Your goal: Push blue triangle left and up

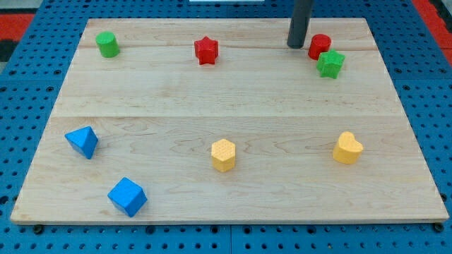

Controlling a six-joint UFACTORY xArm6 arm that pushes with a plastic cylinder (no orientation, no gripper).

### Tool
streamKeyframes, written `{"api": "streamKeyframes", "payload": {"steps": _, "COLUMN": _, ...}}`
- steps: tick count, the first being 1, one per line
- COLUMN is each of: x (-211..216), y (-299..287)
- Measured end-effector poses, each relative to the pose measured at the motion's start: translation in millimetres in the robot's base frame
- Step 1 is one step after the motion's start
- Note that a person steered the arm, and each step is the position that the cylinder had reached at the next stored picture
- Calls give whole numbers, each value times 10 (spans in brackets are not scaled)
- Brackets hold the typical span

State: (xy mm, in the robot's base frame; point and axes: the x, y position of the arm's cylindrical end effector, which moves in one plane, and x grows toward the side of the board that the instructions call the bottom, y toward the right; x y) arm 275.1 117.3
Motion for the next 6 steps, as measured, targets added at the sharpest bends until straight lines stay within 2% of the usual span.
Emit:
{"api": "streamKeyframes", "payload": {"steps": 1, "x": 204, "y": -376}}
{"api": "streamKeyframes", "payload": {"steps": 2, "x": 589, "y": -761}}
{"api": "streamKeyframes", "payload": {"steps": 3, "x": 851, "y": -1022}}
{"api": "streamKeyframes", "payload": {"steps": 4, "x": 1098, "y": -1048}}
{"api": "streamKeyframes", "payload": {"steps": 5, "x": 1577, "y": -1491}}
{"api": "streamKeyframes", "payload": {"steps": 6, "x": 1811, "y": -1644}}
